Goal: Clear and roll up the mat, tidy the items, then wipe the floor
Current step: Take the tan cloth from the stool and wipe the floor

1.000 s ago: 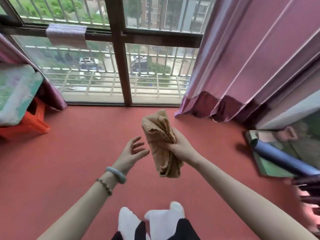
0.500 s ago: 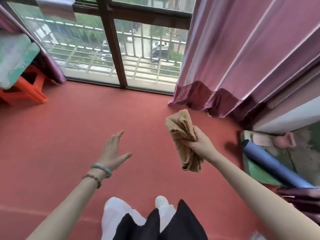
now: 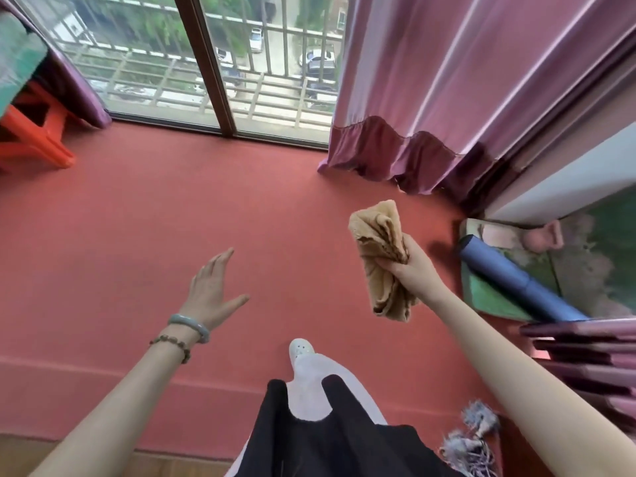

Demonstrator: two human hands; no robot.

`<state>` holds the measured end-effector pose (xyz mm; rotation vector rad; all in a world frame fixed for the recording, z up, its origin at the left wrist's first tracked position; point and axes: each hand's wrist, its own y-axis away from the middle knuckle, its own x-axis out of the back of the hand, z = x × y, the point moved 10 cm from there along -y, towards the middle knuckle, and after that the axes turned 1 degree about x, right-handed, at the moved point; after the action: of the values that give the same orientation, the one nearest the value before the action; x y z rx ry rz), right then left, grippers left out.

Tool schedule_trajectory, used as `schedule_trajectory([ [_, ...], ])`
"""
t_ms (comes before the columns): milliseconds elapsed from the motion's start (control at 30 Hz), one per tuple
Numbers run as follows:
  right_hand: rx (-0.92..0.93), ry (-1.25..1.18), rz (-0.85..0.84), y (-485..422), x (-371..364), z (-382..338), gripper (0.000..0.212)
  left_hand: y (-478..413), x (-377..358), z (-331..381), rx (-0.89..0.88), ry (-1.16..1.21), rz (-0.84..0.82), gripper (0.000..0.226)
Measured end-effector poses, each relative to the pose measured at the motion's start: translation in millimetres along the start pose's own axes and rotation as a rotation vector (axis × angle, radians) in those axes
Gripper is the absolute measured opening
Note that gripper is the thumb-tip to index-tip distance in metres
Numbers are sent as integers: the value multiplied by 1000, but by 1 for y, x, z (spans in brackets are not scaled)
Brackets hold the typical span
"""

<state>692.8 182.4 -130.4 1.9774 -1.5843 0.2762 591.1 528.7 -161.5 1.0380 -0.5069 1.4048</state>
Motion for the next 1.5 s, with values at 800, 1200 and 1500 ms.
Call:
schedule_trajectory([
  [800, -114, 163, -94, -71, 7, 214, 33, 22, -256, -40, 329, 50, -86, 89],
  [1200, -113, 284, -156, -249, -177, 475, 26, -153, -506, -223, 379, -35, -76, 99],
  [1500, -44, 574, -100, -383, -260, 656, 34, -241, -666, -358, 288, -288, 27, 81],
])
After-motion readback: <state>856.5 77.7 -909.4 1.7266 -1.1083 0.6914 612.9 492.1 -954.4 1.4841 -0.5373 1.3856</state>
